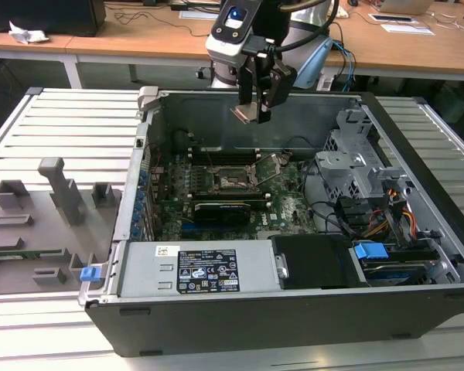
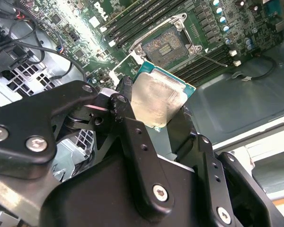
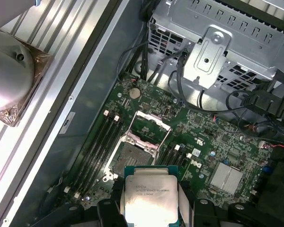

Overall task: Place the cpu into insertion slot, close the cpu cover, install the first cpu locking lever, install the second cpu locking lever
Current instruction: 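Place the cpu into insertion slot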

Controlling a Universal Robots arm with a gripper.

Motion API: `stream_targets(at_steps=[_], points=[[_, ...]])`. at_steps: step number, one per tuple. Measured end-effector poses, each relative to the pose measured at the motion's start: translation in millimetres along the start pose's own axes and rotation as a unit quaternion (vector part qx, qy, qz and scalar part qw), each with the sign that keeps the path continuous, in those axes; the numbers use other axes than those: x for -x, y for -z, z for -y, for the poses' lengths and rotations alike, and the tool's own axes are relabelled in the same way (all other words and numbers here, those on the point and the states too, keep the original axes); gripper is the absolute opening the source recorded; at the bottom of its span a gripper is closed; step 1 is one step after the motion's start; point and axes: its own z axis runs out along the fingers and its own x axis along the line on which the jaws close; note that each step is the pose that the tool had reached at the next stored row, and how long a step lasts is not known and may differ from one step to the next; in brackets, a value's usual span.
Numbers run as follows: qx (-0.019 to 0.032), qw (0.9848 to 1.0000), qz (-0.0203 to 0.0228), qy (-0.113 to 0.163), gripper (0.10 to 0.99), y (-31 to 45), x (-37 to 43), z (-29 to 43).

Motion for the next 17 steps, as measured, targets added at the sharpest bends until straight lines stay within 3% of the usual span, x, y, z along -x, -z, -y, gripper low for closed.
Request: stream_targets(at_steps=[17], points=[[0.0001, 1.0000, 0.0005, -0.006, 0.537, -1.0, 0.0, 0.1]])
